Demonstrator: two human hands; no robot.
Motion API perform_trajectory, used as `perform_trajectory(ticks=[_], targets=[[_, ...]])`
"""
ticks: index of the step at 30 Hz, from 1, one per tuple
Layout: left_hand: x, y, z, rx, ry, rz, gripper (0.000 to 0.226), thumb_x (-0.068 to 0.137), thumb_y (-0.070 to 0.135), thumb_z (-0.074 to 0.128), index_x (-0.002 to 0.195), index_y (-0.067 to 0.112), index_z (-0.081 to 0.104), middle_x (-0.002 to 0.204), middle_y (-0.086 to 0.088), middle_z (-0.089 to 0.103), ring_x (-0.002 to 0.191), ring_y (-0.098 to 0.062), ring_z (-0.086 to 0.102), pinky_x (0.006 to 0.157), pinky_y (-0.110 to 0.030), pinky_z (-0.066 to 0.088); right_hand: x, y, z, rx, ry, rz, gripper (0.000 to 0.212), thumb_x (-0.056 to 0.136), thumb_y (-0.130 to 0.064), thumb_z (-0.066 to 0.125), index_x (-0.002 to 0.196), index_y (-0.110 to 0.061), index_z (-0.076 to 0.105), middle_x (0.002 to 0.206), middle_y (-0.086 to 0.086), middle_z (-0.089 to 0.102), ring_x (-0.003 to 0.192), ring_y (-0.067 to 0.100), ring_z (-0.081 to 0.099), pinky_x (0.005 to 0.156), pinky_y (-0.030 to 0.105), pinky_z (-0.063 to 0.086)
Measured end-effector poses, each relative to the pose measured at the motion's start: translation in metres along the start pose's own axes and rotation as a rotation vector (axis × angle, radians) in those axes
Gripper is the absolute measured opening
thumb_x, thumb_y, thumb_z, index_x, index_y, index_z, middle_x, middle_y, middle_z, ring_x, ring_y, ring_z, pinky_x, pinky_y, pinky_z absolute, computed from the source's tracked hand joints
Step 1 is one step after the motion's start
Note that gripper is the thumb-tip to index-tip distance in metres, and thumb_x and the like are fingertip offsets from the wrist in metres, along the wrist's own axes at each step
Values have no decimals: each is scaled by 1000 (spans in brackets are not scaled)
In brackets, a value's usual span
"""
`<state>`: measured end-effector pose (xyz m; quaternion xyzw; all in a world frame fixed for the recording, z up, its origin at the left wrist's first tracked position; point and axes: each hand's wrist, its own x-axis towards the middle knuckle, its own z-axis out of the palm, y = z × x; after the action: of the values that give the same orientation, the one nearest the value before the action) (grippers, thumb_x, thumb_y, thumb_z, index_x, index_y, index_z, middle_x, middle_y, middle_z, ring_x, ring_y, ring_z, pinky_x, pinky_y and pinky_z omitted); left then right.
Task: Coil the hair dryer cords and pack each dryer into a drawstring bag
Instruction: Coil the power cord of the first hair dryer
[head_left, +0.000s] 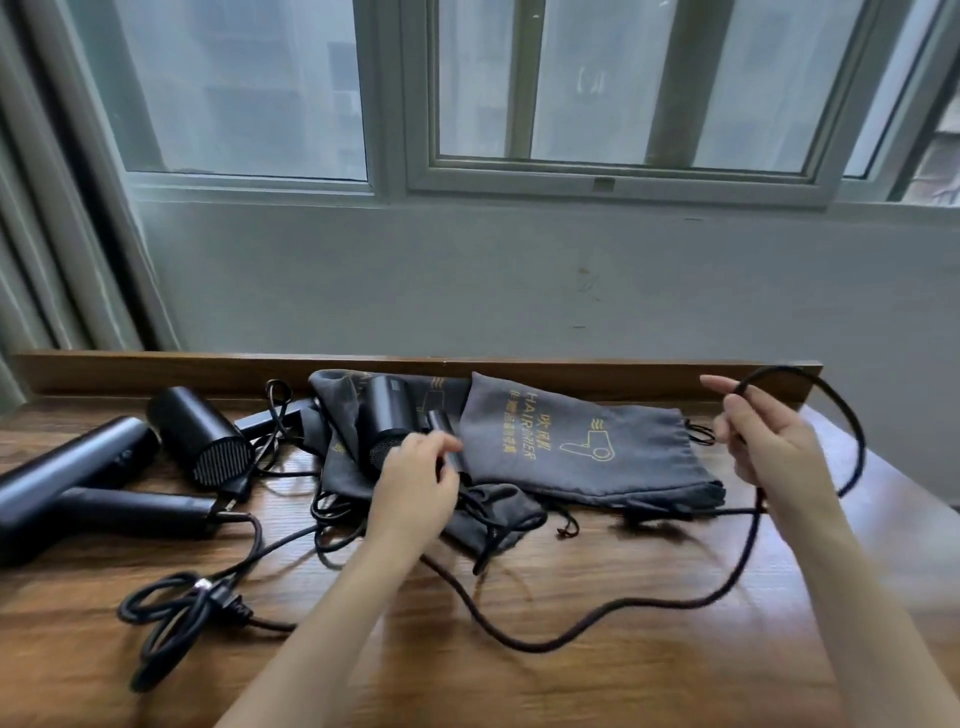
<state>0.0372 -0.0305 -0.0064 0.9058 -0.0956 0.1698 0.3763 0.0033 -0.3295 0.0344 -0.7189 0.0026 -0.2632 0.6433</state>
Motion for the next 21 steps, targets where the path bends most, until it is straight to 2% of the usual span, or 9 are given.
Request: perform_trajectory(ticks=[2, 4, 6, 9, 11, 14, 16, 18, 21], targets=[[-11, -17, 7, 417, -100, -32, 35, 90, 19, 48, 125, 17, 47, 120, -5, 50, 111, -25, 45, 90, -34, 43, 3, 12, -14, -47, 30, 111, 24, 98, -15, 44, 109, -19, 64, 53, -12, 51, 36, 0, 31, 32, 9, 21], [-20, -25, 10, 485, -113, -101, 34, 90, 21, 47, 124, 16, 47, 118, -7, 53, 111, -27, 48, 85, -35, 43, 2, 27, -19, -154, 14, 208, 24, 97, -14, 44, 107, -6, 64, 60, -14, 53, 35, -1, 36, 32, 8, 23], [-23, -24, 10, 225, -58, -155, 23, 88, 13, 49, 109, 14, 58, 98, -8, 65, 98, -28, 58, 75, -32, 44, -3, 42, -17, -366, -19, 244, 27, 96, -10, 43, 101, 8, 63, 69, -14, 54, 44, -3, 45, 38, 6, 32], [-16, -9, 3, -365, -131, -307, 22, 89, -1, 46, 103, 4, 62, 66, -4, 58, 53, -18, 57, 47, -20, 39, -11, 57, -8, -628, -116, 242, 23, 93, -3, 43, 99, 4, 63, 68, -4, 62, 60, 9, 51, 59, 22, 41], [-12, 13, -6, -735, -168, -341, 21, 92, -2, 44, 104, 3, 59, 65, -3, 60, 44, -6, 51, 41, -15, 40, -15, 57, 0, -745, -218, 274, 17, 92, -4, 47, 93, -3, 64, 72, 1, 63, 69, 20, 57, 64, 33, 45], [-7, 46, -10, -732, -185, -51, 19, 93, 11, 50, 110, 16, 59, 79, 8, 69, 67, 5, 61, 63, -11, 50, -20, 48, 10, -912, -420, 229, 16, 91, -14, 53, 77, -16, 60, 75, 1, 63, 78, 19, 58, 67, 29, 44], [-9, 66, -5, -651, -244, 102, 25, 95, 20, 48, 118, 21, 57, 90, 13, 69, 85, 8, 61, 76, -3, 44, -21, 40, 16, -1012, -553, 163, 19, 91, -16, 52, 73, -20, 57, 75, -5, 62, 74, 9, 55, 62, 16, 38], [-13, 78, 12, -449, -325, 208, 35, 98, 23, 41, 132, 18, 49, 104, 8, 68, 99, 2, 56, 75, 2, 36, -23, 33, 24, -1066, -640, 113, 30, 90, -15, 52, 63, -27, 47, 67, -13, 53, 65, 1, 47, 56, 11, 32], [-22, 76, 43, -170, -479, 288, 42, 100, 22, 36, 140, 13, 39, 134, -5, 55, 123, -13, 46, 90, -13, 33, -28, 30, 34, -1139, -678, 76, 36, 87, -16, 54, 56, -28, 41, 62, -12, 47, 65, 8, 47, 56, 20, 34]])
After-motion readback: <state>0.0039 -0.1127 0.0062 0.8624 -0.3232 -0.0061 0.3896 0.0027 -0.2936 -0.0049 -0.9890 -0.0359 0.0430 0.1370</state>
